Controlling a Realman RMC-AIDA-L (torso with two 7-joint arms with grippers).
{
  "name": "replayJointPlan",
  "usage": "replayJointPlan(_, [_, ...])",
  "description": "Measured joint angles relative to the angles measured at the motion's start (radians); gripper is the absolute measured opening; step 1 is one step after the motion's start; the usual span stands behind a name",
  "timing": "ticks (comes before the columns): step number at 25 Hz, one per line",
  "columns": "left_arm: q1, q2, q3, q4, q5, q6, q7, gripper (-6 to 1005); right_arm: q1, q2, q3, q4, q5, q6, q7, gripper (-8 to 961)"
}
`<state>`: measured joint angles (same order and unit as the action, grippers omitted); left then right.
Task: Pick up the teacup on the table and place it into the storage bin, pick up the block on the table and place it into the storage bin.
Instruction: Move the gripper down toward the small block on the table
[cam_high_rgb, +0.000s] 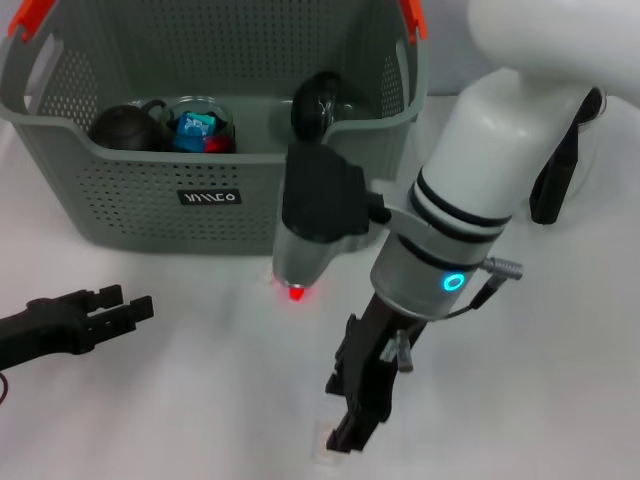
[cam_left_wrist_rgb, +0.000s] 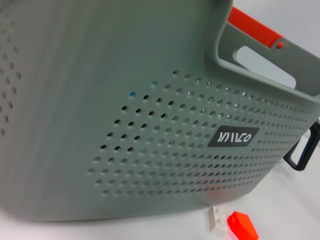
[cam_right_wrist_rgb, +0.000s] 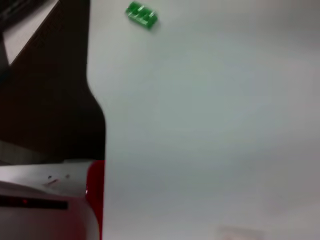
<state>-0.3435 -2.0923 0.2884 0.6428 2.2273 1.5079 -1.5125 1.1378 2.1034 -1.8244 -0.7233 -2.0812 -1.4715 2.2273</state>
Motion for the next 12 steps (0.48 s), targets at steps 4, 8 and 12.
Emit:
replayJointPlan(4, [0.002, 0.0, 0.0, 0.0, 0.0, 0.0, 0.0, 637, -0.007, -0.001, 0.027, -0.002, -0.036, 0.012, 0.014, 674])
replayJointPlan(8, [0.001, 0.0, 0.0, 0.0, 0.0, 0.0, 0.0, 637, -0.009, 0.006, -0.005, -0.013, -0.083, 0.025, 0.025, 674])
replayJointPlan(12, [-0.001, 0.0, 0.0, 0.0, 0.0, -0.001, 0.0, 637, -0.062, 0.005, -0.064, -0.096, -0.096, 0.042, -0.076, 675])
